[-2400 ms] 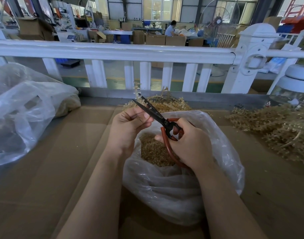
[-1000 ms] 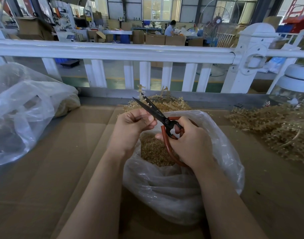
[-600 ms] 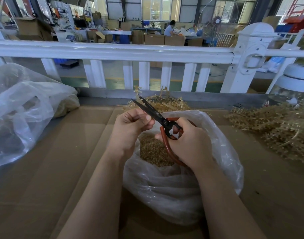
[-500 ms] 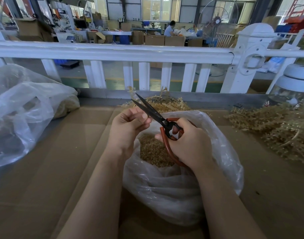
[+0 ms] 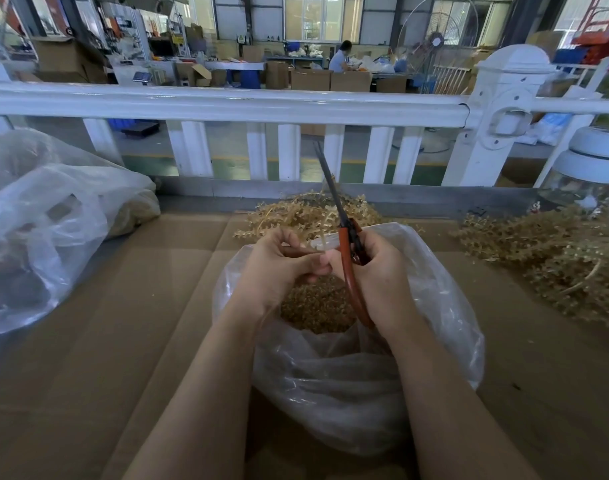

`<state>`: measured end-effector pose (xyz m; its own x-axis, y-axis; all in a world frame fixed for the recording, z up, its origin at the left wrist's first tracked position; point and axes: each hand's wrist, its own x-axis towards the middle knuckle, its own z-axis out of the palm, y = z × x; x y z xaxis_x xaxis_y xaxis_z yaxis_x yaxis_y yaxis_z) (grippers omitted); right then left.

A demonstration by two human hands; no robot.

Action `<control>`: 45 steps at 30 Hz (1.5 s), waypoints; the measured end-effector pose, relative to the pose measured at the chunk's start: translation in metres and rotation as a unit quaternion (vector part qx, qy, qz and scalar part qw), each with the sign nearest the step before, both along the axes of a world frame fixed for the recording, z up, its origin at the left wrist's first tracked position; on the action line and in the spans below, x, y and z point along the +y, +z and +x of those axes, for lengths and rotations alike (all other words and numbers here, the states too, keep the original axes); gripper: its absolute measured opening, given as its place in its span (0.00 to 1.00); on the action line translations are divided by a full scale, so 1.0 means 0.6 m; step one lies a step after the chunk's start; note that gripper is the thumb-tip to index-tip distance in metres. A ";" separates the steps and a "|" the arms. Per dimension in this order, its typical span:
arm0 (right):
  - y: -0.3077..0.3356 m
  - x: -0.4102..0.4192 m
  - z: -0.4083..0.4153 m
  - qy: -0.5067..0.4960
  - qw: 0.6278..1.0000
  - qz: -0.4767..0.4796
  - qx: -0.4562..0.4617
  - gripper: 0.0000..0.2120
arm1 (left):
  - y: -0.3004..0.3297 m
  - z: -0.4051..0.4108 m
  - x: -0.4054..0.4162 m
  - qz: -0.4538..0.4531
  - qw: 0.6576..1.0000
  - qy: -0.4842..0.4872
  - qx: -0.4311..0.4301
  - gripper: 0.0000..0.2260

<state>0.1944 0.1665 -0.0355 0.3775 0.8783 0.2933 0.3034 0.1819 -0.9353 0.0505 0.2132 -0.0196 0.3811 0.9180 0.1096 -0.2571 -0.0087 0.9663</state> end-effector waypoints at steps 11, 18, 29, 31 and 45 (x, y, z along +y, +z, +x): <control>-0.001 -0.003 0.002 0.018 0.999 0.008 0.034 0.05 | -0.002 0.008 -0.004 0.073 0.990 0.017 0.121 0.15; 0.000 -0.005 0.006 0.051 0.998 0.023 0.020 0.08 | 0.000 -0.002 0.005 0.239 0.939 0.157 0.192 0.10; -0.004 -0.006 0.012 -0.002 0.997 -0.022 -0.077 0.24 | 0.004 -0.010 0.005 0.132 0.980 0.140 0.050 0.02; -0.005 -0.007 0.010 -0.006 0.992 -0.031 -0.118 0.27 | 0.003 -0.010 0.007 0.127 0.982 0.137 0.039 0.03; -0.011 -0.014 0.010 -0.044 0.942 -0.014 -0.333 0.31 | -0.008 -0.024 0.022 0.163 0.976 0.116 0.087 0.07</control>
<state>0.2002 0.1584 -0.0420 0.1893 0.8636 0.4674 0.8374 0.1066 -0.5361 0.0363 0.2265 -0.0246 0.2060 0.9086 0.3634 -0.0447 -0.3622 0.9310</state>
